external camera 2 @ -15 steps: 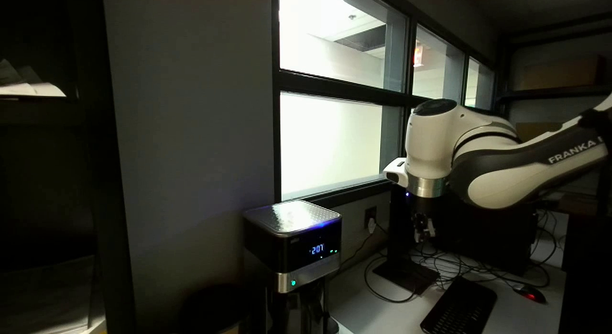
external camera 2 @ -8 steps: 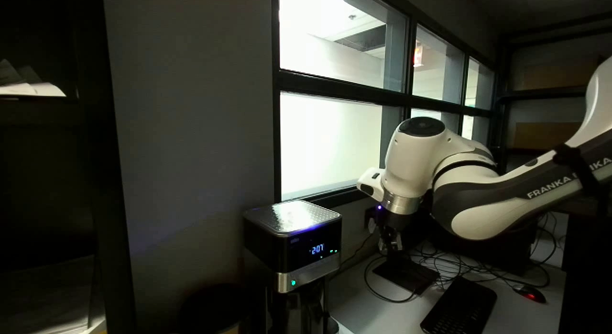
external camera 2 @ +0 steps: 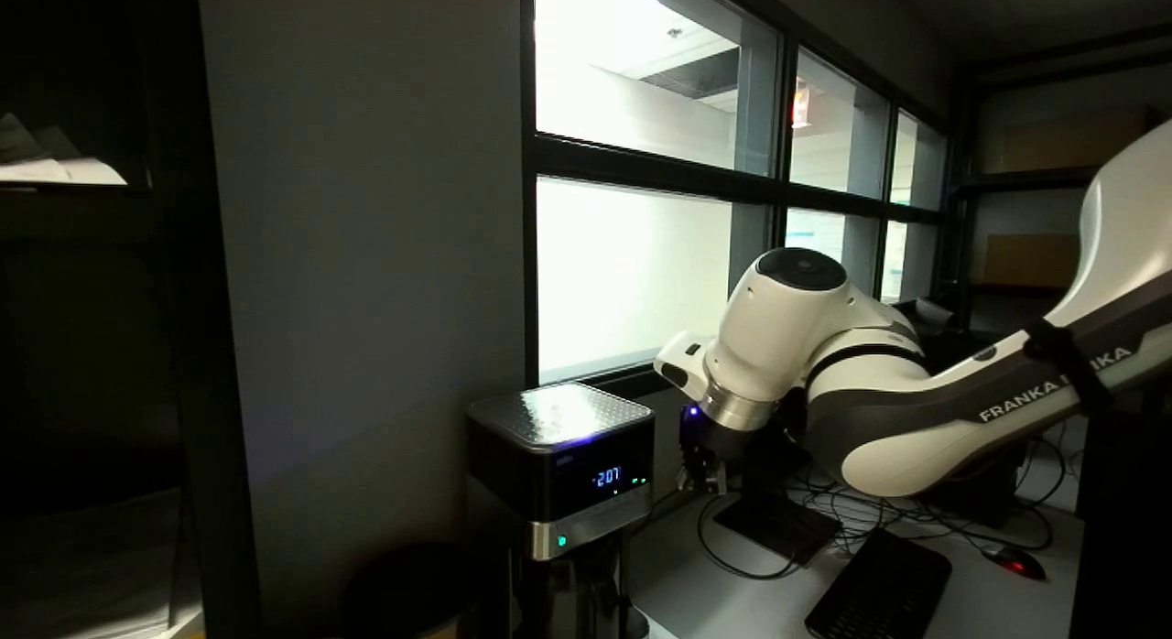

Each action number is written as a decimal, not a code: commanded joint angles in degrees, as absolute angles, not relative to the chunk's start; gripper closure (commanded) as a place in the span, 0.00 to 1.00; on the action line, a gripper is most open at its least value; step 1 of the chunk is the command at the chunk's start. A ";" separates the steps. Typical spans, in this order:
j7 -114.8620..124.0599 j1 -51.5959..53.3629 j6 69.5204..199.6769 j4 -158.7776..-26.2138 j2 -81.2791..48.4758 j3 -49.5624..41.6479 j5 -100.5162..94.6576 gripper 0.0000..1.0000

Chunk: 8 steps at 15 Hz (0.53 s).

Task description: Press a button on the coffee maker

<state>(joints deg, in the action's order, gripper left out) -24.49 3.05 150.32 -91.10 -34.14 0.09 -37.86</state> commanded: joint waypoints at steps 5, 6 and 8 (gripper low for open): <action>-26.53 3.16 155.28 -87.62 -37.75 1.42 -36.74 1.00; -26.69 3.17 155.85 -87.12 -38.20 1.52 -36.77 1.00; -26.94 3.21 156.57 -86.37 -38.87 1.64 -36.74 1.00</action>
